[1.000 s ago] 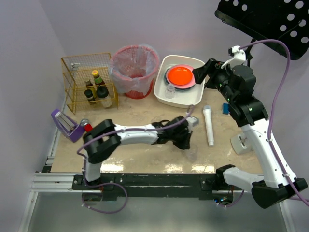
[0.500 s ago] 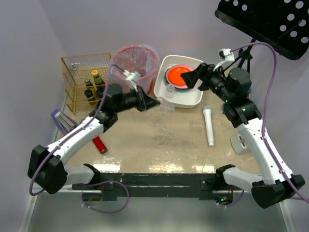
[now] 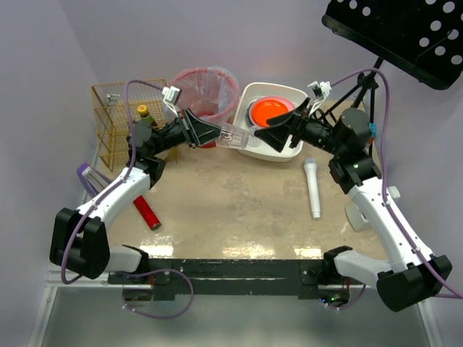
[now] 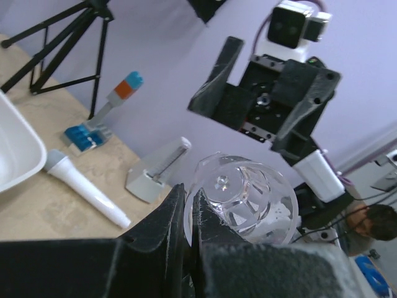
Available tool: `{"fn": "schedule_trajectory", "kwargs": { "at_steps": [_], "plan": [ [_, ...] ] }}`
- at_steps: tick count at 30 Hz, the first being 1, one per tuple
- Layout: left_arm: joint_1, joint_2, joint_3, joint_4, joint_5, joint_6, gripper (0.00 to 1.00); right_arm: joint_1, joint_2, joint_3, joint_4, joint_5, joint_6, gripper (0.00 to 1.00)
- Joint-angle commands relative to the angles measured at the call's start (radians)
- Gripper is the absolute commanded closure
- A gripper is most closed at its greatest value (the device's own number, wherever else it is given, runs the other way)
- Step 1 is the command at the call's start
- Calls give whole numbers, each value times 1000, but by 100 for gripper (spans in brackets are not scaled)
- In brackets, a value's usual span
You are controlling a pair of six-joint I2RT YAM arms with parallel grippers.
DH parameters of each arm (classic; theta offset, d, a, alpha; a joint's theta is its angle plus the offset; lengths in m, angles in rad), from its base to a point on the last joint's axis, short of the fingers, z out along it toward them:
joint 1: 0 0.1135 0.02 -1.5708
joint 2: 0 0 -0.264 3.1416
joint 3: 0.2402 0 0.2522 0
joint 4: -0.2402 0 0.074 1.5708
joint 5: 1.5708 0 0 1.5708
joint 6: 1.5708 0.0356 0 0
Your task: Clear the kitchen counter
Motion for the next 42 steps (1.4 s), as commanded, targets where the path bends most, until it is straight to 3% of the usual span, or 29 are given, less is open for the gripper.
{"fn": "schedule_trajectory", "kwargs": {
  "at_steps": [1,15,25,32,40,42],
  "plan": [
    [6,11,-8,299,56,-171,100,-1,10,-35,130,-178,74,9],
    [-77,69,71,284,29,-102,100,2,24,-127,412,-293,324,9],
    [-120,138,138,339,24,-125,100,7,22,-162,440,-293,366,11],
    [-140,161,138,368,21,-130,100,8,18,-178,479,-304,396,25],
    [-142,166,117,396,14,-133,100,8,24,-201,544,-315,449,59],
    [-140,170,118,404,10,-137,100,8,25,-202,541,-315,450,63]
  ]
}}
